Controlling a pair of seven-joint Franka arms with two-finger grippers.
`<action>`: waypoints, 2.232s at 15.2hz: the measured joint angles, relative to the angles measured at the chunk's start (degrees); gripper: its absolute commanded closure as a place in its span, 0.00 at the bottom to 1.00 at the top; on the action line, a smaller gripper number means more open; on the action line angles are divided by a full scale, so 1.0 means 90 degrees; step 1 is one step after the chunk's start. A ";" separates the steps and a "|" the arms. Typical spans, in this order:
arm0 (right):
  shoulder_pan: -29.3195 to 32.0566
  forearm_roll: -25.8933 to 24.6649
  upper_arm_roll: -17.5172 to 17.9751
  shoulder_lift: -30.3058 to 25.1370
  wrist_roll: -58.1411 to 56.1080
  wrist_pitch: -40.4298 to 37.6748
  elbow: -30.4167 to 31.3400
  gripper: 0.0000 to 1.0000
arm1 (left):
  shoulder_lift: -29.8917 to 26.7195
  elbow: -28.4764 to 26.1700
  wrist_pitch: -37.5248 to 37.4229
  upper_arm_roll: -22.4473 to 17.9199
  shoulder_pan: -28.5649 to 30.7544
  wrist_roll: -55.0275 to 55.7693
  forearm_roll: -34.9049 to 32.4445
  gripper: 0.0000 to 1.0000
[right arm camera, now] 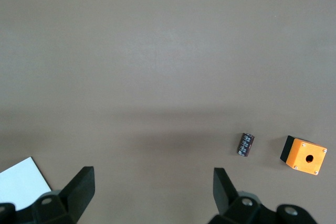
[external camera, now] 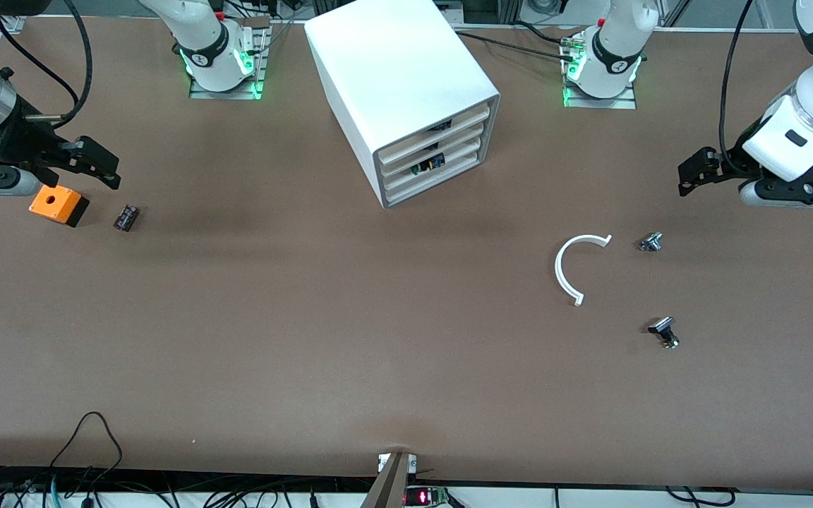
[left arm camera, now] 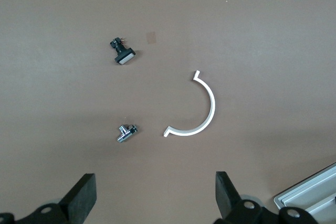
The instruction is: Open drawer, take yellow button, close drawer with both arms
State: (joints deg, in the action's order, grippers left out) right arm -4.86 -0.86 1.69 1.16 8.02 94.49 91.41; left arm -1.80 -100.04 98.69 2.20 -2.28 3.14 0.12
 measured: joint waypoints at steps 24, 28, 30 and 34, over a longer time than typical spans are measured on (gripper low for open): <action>-0.0108 0.0115 0.0008 0.0928 -0.0006 0.0133 0.0119 0.00 | 0.0003 0.0000 -0.0087 0.0007 -0.0004 0.0000 0.0000 0.00; -0.0253 0.0345 0.0011 0.1415 0.0632 0.0620 0.0113 0.00 | 0.0003 0.0000 -0.0112 0.0010 -0.0007 0.0000 0.0000 0.00; -0.0377 0.0406 0.0014 0.1592 0.1211 0.0689 0.0097 0.00 | 0.0003 0.0002 -0.0241 0.0015 -0.0009 0.0000 0.0000 0.00; -0.0621 0.0425 0.0018 0.1821 0.2021 0.0862 0.0075 0.00 | 0.0183 -0.0001 -0.1081 0.0202 -0.0058 -0.0011 0.0023 0.00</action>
State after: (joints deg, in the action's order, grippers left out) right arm -10.45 2.97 1.85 17.55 26.21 102.25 92.09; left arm -0.16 -100.04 88.96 4.01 -2.80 3.04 0.33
